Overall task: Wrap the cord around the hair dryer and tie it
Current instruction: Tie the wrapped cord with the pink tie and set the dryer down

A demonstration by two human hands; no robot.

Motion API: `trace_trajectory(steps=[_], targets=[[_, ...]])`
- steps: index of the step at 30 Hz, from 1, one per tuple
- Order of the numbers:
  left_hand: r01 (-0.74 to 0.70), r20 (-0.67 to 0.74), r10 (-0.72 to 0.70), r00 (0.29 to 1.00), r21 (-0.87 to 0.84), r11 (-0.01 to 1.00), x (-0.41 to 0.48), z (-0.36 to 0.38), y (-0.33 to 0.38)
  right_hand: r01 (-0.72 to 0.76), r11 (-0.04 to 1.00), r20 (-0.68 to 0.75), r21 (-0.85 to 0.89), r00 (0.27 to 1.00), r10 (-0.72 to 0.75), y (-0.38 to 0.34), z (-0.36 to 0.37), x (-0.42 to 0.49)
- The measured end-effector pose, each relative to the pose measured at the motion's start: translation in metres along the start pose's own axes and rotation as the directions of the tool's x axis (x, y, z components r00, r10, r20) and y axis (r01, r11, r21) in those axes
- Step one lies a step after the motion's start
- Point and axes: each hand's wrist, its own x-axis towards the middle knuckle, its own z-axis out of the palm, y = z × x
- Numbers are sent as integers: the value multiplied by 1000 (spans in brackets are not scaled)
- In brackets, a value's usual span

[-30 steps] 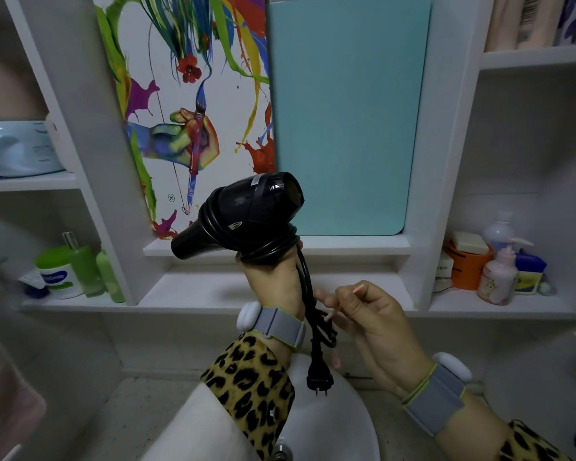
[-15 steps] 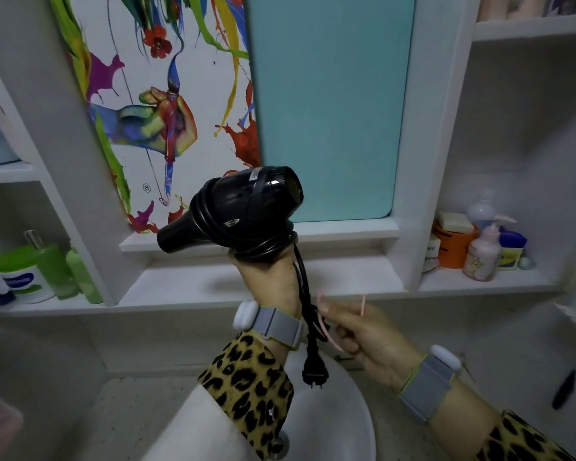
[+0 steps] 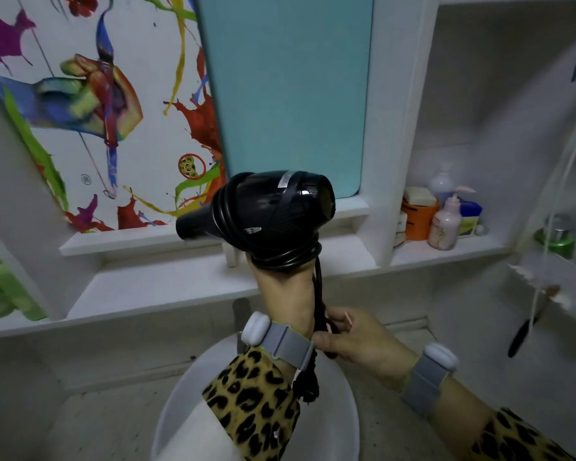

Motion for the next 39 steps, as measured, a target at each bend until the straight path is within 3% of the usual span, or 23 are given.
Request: trace_trajectory(steps=[6,12,16,19,25,30,33,39], targets=[[-22,55,17,998,96,995,-28,7,-29,-100,968,-12,-229,995,100,20,-21,-14],[-52,141,27,990,176,983,-66,16,-57,-174,943,3,-285,983,182,51,-38,-39],[-5,223,-49,974,235,972,-92,26,-86,-249,940,93,-233,957,276,66,-49,-68],[21,308,-126,943,322,946,-119,36,-113,-318,921,-9,-224,946,324,86,-60,-97],[92,401,-292,868,448,889,-170,53,-183,-585,809,-181,-59,803,568,135,-80,-150],[141,417,-438,796,575,806,-183,59,-217,-610,787,-296,90,738,606,165,-101,-171],[147,389,-450,804,603,784,-181,64,-231,-616,770,-332,166,700,632,171,-111,-172],[226,324,-514,794,628,744,-161,62,-264,-593,781,-341,195,706,621,191,-123,-158]])
